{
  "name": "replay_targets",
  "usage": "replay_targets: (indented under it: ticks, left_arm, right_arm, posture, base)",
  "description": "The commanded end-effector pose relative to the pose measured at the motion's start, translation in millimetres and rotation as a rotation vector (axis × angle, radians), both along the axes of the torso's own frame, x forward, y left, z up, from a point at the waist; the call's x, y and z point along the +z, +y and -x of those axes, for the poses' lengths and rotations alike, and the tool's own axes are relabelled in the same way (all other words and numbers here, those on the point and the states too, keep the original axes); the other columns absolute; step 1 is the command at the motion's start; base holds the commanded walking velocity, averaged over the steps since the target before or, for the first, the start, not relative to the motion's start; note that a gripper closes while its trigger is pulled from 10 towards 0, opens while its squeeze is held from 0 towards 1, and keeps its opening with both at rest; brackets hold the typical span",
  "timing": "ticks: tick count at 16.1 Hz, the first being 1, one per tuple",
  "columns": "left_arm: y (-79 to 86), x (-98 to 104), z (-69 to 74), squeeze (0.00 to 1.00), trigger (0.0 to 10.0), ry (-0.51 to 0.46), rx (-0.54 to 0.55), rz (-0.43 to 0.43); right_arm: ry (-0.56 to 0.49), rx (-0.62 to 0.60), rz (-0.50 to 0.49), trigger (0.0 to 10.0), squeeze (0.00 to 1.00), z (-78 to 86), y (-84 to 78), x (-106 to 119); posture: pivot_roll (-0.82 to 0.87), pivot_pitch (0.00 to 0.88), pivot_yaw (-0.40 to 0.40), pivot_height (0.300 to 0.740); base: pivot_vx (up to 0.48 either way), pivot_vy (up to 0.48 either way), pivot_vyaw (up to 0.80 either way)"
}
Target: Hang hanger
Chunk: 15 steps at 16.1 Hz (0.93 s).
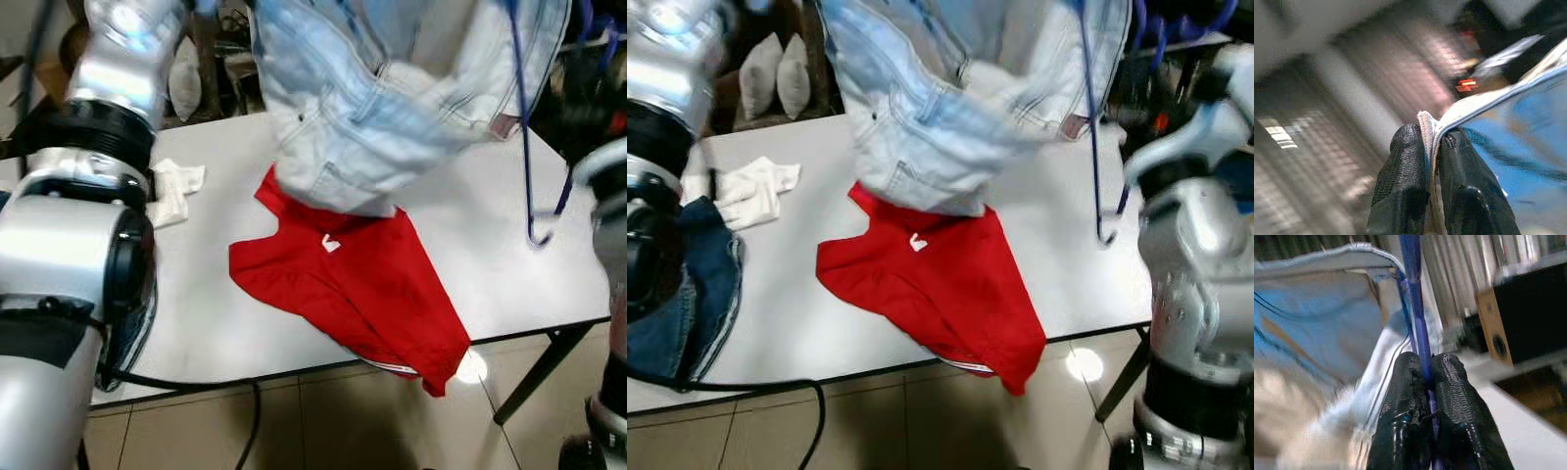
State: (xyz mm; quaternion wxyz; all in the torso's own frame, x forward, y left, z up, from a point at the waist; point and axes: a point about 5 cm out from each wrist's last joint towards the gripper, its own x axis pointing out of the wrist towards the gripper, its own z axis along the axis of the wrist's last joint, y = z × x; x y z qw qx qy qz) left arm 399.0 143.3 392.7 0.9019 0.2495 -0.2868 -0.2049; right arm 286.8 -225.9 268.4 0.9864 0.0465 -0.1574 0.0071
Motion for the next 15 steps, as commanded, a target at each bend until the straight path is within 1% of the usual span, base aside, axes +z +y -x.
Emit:
replay_targets:
  ticks: [1, 2, 3, 4, 5, 6, 7, 8, 9, 10, 11, 12, 13, 14, 15]
  left_arm:
    - [-19.0, -39, -3.8, 0.0, 0.0, 0.19, -0.158, -0.034]
    - [-31.5, -54, -2.2, 0.0, 0.0, 0.256, -0.232, -0.025]
    - [-39.4, -63, -0.6, 0.0, 0.0, 0.296, -0.278, -0.017]
    - [-53.6, -85, 1.0, 0.0, 0.0, 0.369, -0.328, -0.033]
    - [-58.9, -94, 2.2, 0.0, 0.0, 0.393, -0.345, -0.052]
    - [-67.0, -102, 4.7, 0.0, 0.0, 0.423, -0.377, -0.047]
    - [-80.3, -109, 9.6, 0.0, 0.0, 0.454, -0.426, -0.024]
    - [-86.2, -113, 13.7, 0.0, 0.3, 0.481, -0.456, -0.008]
    - [-91.0, -120, 16.5, 0.0, 0.5, 0.501, -0.476, -0.022]
    - [-92.8, -127, 17.4, 0.0, 0.3, 0.527, -0.479, -0.026]
    - [-93.1, -130, 17.7, 0.0, 0.0, 0.539, -0.482, -0.026]
    - [-93.9, -131, 18.4, 0.0, 0.0, 0.559, -0.501, -0.012]
    - [-95.3, -128, 21.4, 0.0, 0.0, 0.595, -0.549, 0.022]
    - [-96.3, -123, 24.0, 0.0, 0.0, 0.619, -0.592, 0.048]
    - [-99.1, -113, 25.5, 0.0, 0.0, 0.655, -0.654, 0.11]
  right_arm:
    - [0.156, 0.006, -0.038, 10.0, 0.0, -7.3, 3.8, -37]
    - [0.193, 0.008, -0.067, 10.0, 0.0, -8.1, 4.9, -48]
    - [0.217, 0.011, -0.086, 10.0, 0.0, -8.5, 5.7, -54]
    - [0.265, 0.03, -0.171, 10.0, 0.0, -10.3, 6.9, -68]
    - [0.283, 0.04, -0.191, 10.0, 0.0, -10.6, 7.3, -73]
    - [0.328, 0.07, -0.206, 10.0, 0.0, -9.1, 9.1, -80]
    - [0.387, 0.124, -0.225, 10.0, 0.0, -3.9, 13.2, -89]
    - [0.379, 0.145, -0.267, 10.0, 0.0, -1.9, 15.4, -90]
    - [0.319, 0.153, -0.365, 10.0, 0.0, -2.2, 15.9, -83]
    - [0.268, 0.164, -0.449, 10.0, 0.0, -4.3, 16.1, -78]
    - [0.241, 0.167, -0.485, 10.0, 0.0, -6.1, 15.5, -76]
    - [0.207, 0.169, -0.535, 10.0, 0.0, -9.2, 14.1, -75]
    - [0.164, 0.181, -0.66, 10.0, 0.0, -18.4, 11.9, -78]
    - [0.156, 0.194, -0.753, 10.0, 0.0, -28.4, 13.6, -85]
    - [0.139, 0.204, -0.808, 10.0, 0.0, -39.3, 18.2, -86]
  posture:
    - [-0.14, 0.0, 0.135, 0.74]
    - [-0.14, 0.0, 0.14, 0.74]
    - [-0.14, 0.0, 0.14, 0.74]
    - [-0.14, 0.0, 0.152, 0.74]
    - [-0.15, 0.0, 0.154, 0.74]
    - [-0.15, 0.0, 0.157, 0.74]
    - [-0.16, 0.0, 0.165, 0.74]
    - [-0.16, 0.0, 0.171, 0.74]
    - [-0.17, 0.0, 0.177, 0.74]
    - [-0.18, 0.0, 0.184, 0.74]
    - [-0.18, 0.0, 0.189, 0.74]
    - [-0.19, 0.0, 0.193, 0.74]
    - [-0.19, 0.0, 0.195, 0.74]
    - [-0.19, 0.0, 0.197, 0.74]
    - [-0.19, 0.0, 0.208, 0.74]
  base:
    - [0.0, 0.0, 0.0]
    - [0.0, 0.0, 0.0]
    - [0.0, 0.0, 0.0]
    - [0.0, 0.0, 0.0]
    - [0.0, 0.0, 0.0]
    - [0.0, 0.0, 0.0]
    - [0.0, 0.0, 0.0]
    - [0.0, 0.0, 0.0]
    - [0.0, 0.0, 0.0]
    - [0.0, 0.0, 0.0]
    - [0.0, 0.0, 0.0]
    - [0.0, 0.0, 0.0]
    - [0.0, 0.0, 0.0]
    - [0.0, 0.0, 0.0]
    - [0.0, 0.0, 0.0]
